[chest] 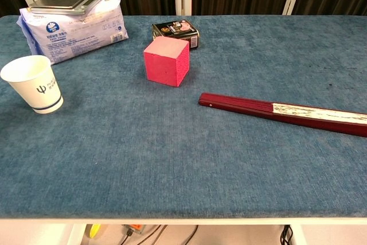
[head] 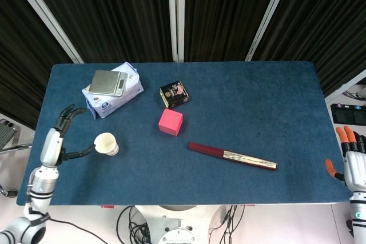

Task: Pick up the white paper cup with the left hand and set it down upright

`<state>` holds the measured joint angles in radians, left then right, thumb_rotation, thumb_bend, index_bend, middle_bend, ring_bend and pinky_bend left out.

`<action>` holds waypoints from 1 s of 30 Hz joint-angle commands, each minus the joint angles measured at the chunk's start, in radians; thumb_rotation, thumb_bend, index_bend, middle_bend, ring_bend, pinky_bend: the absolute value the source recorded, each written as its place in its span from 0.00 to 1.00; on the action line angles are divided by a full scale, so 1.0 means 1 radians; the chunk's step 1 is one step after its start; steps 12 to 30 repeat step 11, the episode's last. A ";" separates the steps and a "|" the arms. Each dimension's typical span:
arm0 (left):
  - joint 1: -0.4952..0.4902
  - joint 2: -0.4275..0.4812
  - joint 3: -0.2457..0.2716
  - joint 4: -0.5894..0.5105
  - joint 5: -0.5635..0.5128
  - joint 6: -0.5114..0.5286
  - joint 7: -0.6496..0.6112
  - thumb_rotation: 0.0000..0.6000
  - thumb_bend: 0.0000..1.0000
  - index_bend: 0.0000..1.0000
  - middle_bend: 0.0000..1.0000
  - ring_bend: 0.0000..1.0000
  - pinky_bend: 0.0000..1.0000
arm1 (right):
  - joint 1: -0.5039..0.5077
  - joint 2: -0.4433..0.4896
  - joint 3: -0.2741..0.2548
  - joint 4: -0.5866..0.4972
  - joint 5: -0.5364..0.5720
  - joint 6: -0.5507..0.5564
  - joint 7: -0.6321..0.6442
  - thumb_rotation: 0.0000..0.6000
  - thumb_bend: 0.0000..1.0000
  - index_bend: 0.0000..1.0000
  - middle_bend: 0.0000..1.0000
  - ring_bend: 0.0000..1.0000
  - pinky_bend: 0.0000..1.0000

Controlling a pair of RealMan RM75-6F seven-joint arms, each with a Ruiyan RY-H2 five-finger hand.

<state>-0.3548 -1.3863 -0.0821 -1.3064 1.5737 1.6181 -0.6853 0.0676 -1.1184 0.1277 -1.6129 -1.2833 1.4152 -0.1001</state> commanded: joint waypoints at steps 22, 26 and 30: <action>0.141 0.321 0.096 -0.202 -0.179 -0.175 0.835 1.00 0.14 0.02 0.02 0.00 0.01 | 0.024 -0.028 -0.020 0.038 -0.057 -0.002 -0.083 1.00 0.20 0.00 0.00 0.00 0.00; 0.141 0.321 0.096 -0.202 -0.179 -0.175 0.835 1.00 0.14 0.02 0.02 0.00 0.01 | 0.024 -0.028 -0.020 0.038 -0.057 -0.002 -0.083 1.00 0.20 0.00 0.00 0.00 0.00; 0.141 0.321 0.096 -0.202 -0.179 -0.175 0.835 1.00 0.14 0.02 0.02 0.00 0.01 | 0.024 -0.028 -0.020 0.038 -0.057 -0.002 -0.083 1.00 0.20 0.00 0.00 0.00 0.00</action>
